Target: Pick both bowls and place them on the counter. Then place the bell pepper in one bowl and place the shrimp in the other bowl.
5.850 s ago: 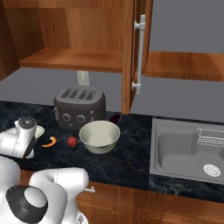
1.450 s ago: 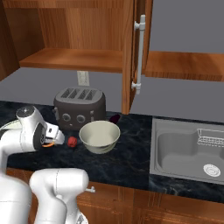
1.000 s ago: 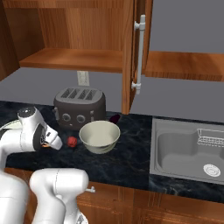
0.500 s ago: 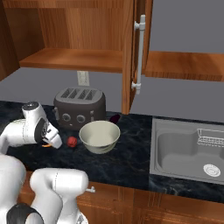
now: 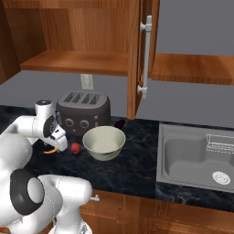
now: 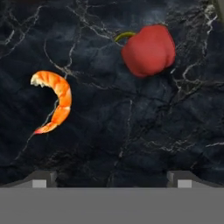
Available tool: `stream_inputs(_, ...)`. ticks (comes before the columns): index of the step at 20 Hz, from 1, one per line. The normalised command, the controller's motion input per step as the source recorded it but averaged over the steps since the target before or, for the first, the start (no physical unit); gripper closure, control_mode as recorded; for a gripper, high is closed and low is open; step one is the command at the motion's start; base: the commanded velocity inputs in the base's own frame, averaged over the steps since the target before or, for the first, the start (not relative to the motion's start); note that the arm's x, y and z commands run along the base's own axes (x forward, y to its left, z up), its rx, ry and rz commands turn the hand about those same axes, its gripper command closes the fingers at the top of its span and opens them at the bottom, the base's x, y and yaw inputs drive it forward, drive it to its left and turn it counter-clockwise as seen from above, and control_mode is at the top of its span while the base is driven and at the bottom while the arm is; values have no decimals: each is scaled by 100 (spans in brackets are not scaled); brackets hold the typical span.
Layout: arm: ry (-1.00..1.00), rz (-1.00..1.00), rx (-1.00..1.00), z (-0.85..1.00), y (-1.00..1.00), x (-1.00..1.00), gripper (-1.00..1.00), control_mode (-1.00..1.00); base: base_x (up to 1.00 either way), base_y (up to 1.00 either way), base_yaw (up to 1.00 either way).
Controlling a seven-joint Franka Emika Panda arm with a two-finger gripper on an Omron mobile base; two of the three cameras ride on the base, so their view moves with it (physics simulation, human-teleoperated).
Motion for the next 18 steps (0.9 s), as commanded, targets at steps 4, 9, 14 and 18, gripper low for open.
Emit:
stream_inputs(4,18,0,0,-25,18,19,-100,-100,0,0,0)
stream_inputs(9,13,0,0,-29,11,17,-100,-100,0,0,0)
stream_inputs(14,6,0,0,-23,12,13,-100,-100,0,0,0)
stream_inputs(18,0,0,0,-12,10,5,-100,-100,0,0,0)
